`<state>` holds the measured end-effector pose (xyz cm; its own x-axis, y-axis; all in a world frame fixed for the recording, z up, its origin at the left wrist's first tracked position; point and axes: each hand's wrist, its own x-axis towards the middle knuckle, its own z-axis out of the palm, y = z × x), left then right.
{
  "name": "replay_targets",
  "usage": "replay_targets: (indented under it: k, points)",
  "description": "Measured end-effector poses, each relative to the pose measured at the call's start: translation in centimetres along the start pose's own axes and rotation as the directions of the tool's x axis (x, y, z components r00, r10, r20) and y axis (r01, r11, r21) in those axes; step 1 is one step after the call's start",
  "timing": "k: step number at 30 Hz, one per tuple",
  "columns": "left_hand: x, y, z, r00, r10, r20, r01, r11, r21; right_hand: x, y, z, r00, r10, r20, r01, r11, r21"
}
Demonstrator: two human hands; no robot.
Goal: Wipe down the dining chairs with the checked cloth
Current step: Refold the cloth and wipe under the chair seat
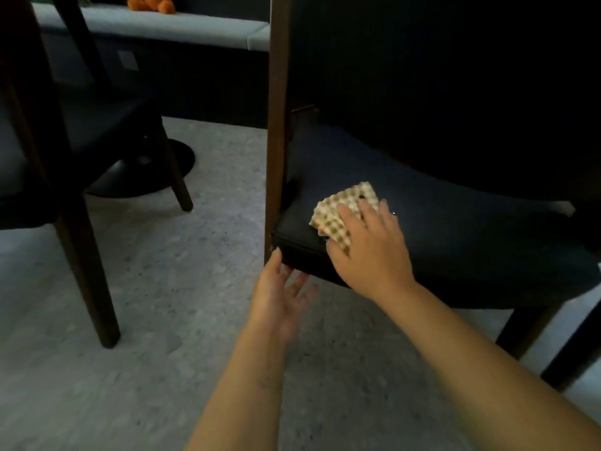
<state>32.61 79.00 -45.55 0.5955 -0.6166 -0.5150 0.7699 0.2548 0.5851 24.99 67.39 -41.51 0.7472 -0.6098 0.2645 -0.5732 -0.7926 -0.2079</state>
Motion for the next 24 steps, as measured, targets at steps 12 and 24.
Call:
replay_targets:
  k: [12, 24]
  points:
    - [1.9, -1.4, -0.1, 0.997, 0.079, 0.014, -0.08, 0.995, 0.062, 2.5, -6.2, 2.9, 0.969, -0.247, -0.02, 0.244, 0.938, 0.246]
    - [2.0, -1.3, 0.1, 0.999, 0.051, -0.005, -0.05, 0.992, 0.112, 1.1, -2.5, -0.9, 0.996, -0.029, -0.089, 0.05, 0.97, 0.236]
